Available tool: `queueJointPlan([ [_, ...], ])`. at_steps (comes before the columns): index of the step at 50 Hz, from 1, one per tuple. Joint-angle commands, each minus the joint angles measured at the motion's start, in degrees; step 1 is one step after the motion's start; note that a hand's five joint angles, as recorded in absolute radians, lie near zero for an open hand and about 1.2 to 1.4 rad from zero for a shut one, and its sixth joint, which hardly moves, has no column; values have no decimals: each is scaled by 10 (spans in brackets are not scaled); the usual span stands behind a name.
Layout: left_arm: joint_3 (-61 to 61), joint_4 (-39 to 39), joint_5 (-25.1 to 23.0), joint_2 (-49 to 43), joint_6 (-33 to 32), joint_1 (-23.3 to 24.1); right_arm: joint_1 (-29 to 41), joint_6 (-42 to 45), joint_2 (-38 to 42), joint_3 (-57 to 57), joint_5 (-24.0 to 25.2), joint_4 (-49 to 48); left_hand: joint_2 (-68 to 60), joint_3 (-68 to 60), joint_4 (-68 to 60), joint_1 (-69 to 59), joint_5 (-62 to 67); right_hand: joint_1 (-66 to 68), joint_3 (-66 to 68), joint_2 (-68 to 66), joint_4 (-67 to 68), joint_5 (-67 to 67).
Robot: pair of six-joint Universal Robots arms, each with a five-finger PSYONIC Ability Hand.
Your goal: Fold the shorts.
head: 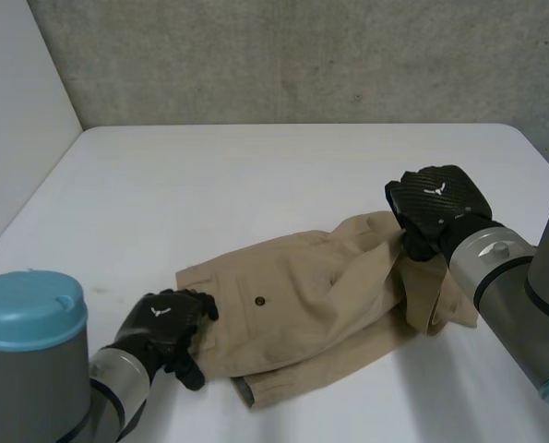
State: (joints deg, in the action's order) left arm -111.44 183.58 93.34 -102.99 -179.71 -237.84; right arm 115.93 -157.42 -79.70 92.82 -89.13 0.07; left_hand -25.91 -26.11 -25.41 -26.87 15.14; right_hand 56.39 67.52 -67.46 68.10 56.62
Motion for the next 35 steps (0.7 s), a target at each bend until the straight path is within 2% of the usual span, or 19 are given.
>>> queueJointPlan([
  [1, 18, 29, 0, -42, -1, 1, 1, -2, 0, 3, -1, 0, -87, -85, -92, -77, 94, 236, 125, -125, 119, 134],
  [2, 19, 34, 1, -44, -2, 1, 1, -2, 0, 3, -1, 0, -107, -105, -112, -97, 115, 236, 125, -125, 119, 134],
  [6, 22, 67, 11, -48, -2, 1, 0, -8, -1, 10, -1, 0, -255, -253, -260, -245, 262, -198, -309, 309, -315, -300],
  [7, 22, 87, 16, -47, -5, 0, -1, -13, -1, 10, -2, 0, -340, -338, -345, -330, 348, -309, -420, 420, -426, -411],
  [11, 23, 128, 32, -48, -11, 0, -10, -26, -7, 12, -3, 0, -540, -538, -545, -531, 548, -464, -575, 575, -581, -566],
  [22, 44, 140, 38, -63, -34, -15, -88, -32, -39, 21, 0, 0, -541, -539, -546, -531, 549, -464, -575, 575, -581, -566],
  [26, 60, 141, 38, -28, -53, -72, -122, -32, -45, 32, 1, 0, -541, -539, -546, -531, 549, -464, -575, 575, -581, -566],
  [31, 117, 145, 30, 65, -103, -143, -158, -32, -46, 44, 6, -1, -541, -539, -546, -531, 549, -464, -575, 575, -581, -566],
  [35, 194, 146, 31, 109, -121, -157, -172, -38, -46, 49, 12, -1, -541, -539, -546, -531, 549, -464, -575, 575, -581, -566],
])
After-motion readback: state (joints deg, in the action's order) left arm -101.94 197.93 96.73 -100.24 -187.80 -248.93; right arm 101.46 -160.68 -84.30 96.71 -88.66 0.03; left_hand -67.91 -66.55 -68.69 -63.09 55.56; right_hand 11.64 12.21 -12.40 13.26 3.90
